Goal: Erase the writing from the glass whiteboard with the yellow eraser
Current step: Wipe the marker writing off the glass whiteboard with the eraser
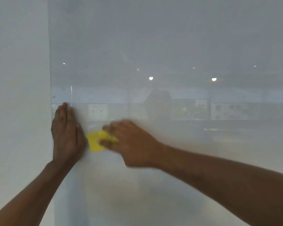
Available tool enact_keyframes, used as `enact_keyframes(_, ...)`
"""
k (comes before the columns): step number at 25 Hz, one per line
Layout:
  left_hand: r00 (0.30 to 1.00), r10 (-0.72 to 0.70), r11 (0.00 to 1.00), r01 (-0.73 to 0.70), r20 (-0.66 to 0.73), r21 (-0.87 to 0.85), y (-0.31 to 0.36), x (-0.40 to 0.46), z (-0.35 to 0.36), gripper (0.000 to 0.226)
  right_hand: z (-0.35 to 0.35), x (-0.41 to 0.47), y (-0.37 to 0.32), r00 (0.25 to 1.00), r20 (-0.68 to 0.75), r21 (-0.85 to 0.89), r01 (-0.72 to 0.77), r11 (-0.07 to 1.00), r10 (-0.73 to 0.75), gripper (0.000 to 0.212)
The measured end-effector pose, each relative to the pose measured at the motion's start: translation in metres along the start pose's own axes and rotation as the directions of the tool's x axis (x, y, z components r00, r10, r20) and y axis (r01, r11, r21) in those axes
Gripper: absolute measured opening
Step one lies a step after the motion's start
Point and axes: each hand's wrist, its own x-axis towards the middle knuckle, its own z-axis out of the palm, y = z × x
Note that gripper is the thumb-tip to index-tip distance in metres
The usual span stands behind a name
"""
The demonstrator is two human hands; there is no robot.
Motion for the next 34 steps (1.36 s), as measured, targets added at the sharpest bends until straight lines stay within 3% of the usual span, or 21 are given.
enact_keyframes(3,0.999,0.034,0.999,-0.035,0.034,0.028,-0.005,-0.004,-0.003,0.058,0.017,-0.063,-0.043,0.951,0.223,-0.003,0.219,0.976,-0.212,0.057)
enact_keyframes(5,0.999,0.018,0.999,-0.019,0.036,0.028,-0.006,-0.006,-0.003,0.06,0.002,-0.071,-0.024,0.946,0.259,-0.031,0.212,0.977,-0.197,0.056)
enact_keyframes(6,0.999,0.015,1.0,-0.016,0.036,0.025,-0.006,-0.007,-0.002,0.06,-0.008,-0.066,-0.002,0.977,0.159,-0.074,0.154,0.985,-0.141,0.049)
enact_keyframes(8,0.999,0.01,1.0,-0.011,0.037,0.02,-0.007,-0.008,-0.001,0.061,-0.043,-0.057,0.061,0.979,-0.121,-0.15,-0.18,0.972,0.162,0.036)
enact_keyframes(9,0.999,0.011,1.0,-0.012,0.034,0.021,-0.007,-0.008,0.0,0.061,-0.066,-0.058,0.092,0.889,-0.306,-0.173,-0.403,0.899,0.34,0.038)
enact_keyframes(11,0.999,0.019,1.0,-0.019,0.029,0.023,-0.009,-0.009,0.002,0.06,-0.094,-0.07,0.123,0.606,-0.529,-0.055,-0.723,0.689,0.594,0.05)
enact_keyframes(12,0.999,0.025,0.999,-0.026,0.029,0.023,-0.01,-0.009,0.002,0.059,-0.094,-0.08,0.121,0.521,-0.578,-0.045,-0.789,0.612,0.628,0.056)
enact_keyframes(13,0.999,0.031,0.999,-0.031,0.031,0.025,-0.012,-0.009,0.003,0.06,-0.079,-0.091,0.109,0.505,-0.592,-0.052,-0.801,0.596,0.628,0.058)
enact_keyframes(15,0.999,0.035,0.999,-0.035,0.026,0.028,-0.014,-0.01,0.004,0.059,-0.039,-0.106,0.054,0.624,-0.466,-0.063,-0.731,0.679,0.628,0.051)
enact_keyframes(17,0.999,0.034,0.999,-0.034,0.02,0.021,-0.015,-0.011,0.006,0.059,0.005,-0.135,-0.014,0.787,-0.191,0.01,-0.596,0.803,0.586,0.036)
enact_keyframes(19,0.999,0.035,0.999,-0.035,0.019,0.016,-0.016,-0.012,0.008,0.059,0.032,-0.18,-0.083,0.938,0.093,0.035,-0.337,0.941,0.333,0.032)
enact_keyframes(20,0.999,0.039,0.999,-0.039,0.021,0.016,-0.017,-0.013,0.008,0.059,0.043,-0.208,-0.115,0.938,0.213,0.026,-0.285,0.958,0.273,0.036)
enact_keyframes(21,0.999,0.048,0.999,-0.048,0.021,0.017,-0.018,-0.016,0.008,0.059,0.048,-0.24,-0.133,0.959,0.218,-0.058,-0.171,0.984,0.179,0.046)
enact_keyframes(22,0.998,0.06,0.998,-0.06,0.017,0.022,-0.019,-0.017,0.008,0.059,0.043,-0.26,-0.131,0.968,0.216,-0.025,-0.128,0.991,0.13,0.052)
enact_keyframes(24,0.997,0.077,0.997,-0.078,0.018,0.024,-0.022,-0.021,0.009,0.058,0.018,-0.256,-0.102,0.97,0.138,0.082,-0.213,0.974,0.2,0.043)
enact_keyframes(25,0.996,0.086,0.996,-0.087,0.022,0.019,-0.022,-0.022,0.01,0.057,0.008,-0.252,-0.078,0.94,0.023,0.132,-0.34,0.931,0.34,0.032)
enact_keyframes(27,0.995,0.096,0.995,-0.097,0.04,0.005,-0.022,-0.022,0.009,0.055,-0.035,-0.254,-0.009,0.785,-0.21,-0.029,-0.601,0.799,0.583,0.025)
enact_keyframes(29,0.992,0.105,0.994,-0.105,0.065,-0.005,-0.023,-0.024,0.009,0.054,-0.076,-0.267,0.044,0.484,-0.371,0.035,-0.845,0.533,0.792,0.043)
enact_keyframes(32,0.994,0.08,0.997,-0.08,0.071,-0.008,-0.022,-0.032,0.008,0.054,-0.091,-0.294,0.062,0.121,-0.507,0.112,-0.972,0.205,0.853,0.058)
enact_keyframes(33,0.996,0.068,0.998,-0.068,0.059,-0.003,-0.022,-0.035,0.008,0.054,-0.08,-0.296,0.047,0.046,-0.504,0.14,-0.981,0.134,0.863,0.059)
enact_keyframes(34,0.997,0.058,0.998,-0.059,0.05,0.012,-0.022,-0.039,0.009,0.055,-0.063,-0.295,0.026,0.037,-0.503,0.158,-0.978,0.134,0.864,0.058)
